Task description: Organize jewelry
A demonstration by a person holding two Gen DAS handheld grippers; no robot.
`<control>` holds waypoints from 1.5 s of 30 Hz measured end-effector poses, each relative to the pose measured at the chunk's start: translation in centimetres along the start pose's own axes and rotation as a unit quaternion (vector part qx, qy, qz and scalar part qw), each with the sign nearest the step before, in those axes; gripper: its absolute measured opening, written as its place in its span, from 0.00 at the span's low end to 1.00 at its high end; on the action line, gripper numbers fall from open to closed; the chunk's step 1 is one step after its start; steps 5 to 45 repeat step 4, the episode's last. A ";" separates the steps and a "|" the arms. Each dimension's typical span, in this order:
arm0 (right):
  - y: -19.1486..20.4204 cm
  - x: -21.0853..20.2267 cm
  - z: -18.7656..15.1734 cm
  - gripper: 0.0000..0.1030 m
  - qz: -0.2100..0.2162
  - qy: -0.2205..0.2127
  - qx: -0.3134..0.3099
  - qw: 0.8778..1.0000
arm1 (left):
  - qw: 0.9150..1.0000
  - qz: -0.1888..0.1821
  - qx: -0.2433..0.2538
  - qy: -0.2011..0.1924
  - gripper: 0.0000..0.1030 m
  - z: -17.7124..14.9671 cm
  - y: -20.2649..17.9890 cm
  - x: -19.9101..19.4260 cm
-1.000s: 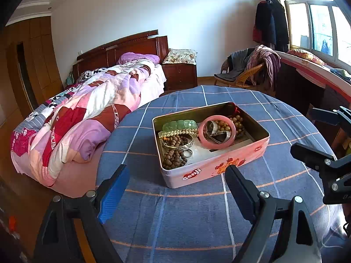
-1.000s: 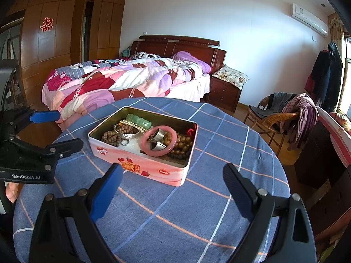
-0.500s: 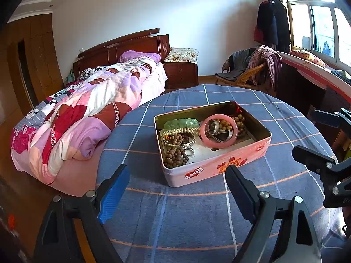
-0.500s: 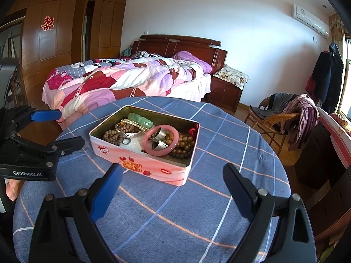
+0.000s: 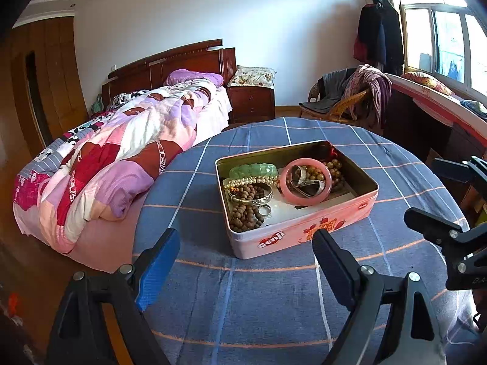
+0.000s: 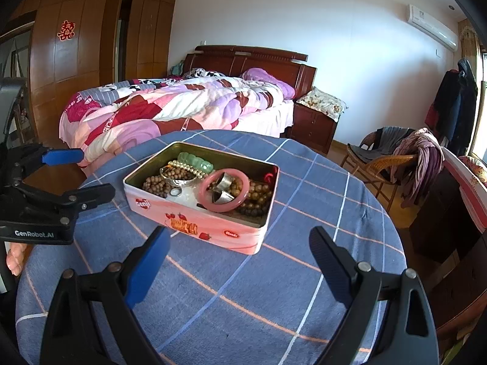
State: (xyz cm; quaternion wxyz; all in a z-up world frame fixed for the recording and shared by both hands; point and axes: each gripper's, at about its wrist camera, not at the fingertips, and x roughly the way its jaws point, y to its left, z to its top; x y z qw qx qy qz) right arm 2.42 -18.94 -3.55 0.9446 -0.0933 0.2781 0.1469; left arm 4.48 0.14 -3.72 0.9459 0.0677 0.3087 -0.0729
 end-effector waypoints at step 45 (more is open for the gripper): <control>-0.3 0.3 -0.2 0.92 -0.002 0.006 0.003 1.000 | 1.000 -0.001 -0.004 0.000 0.86 0.0 0.2 0.1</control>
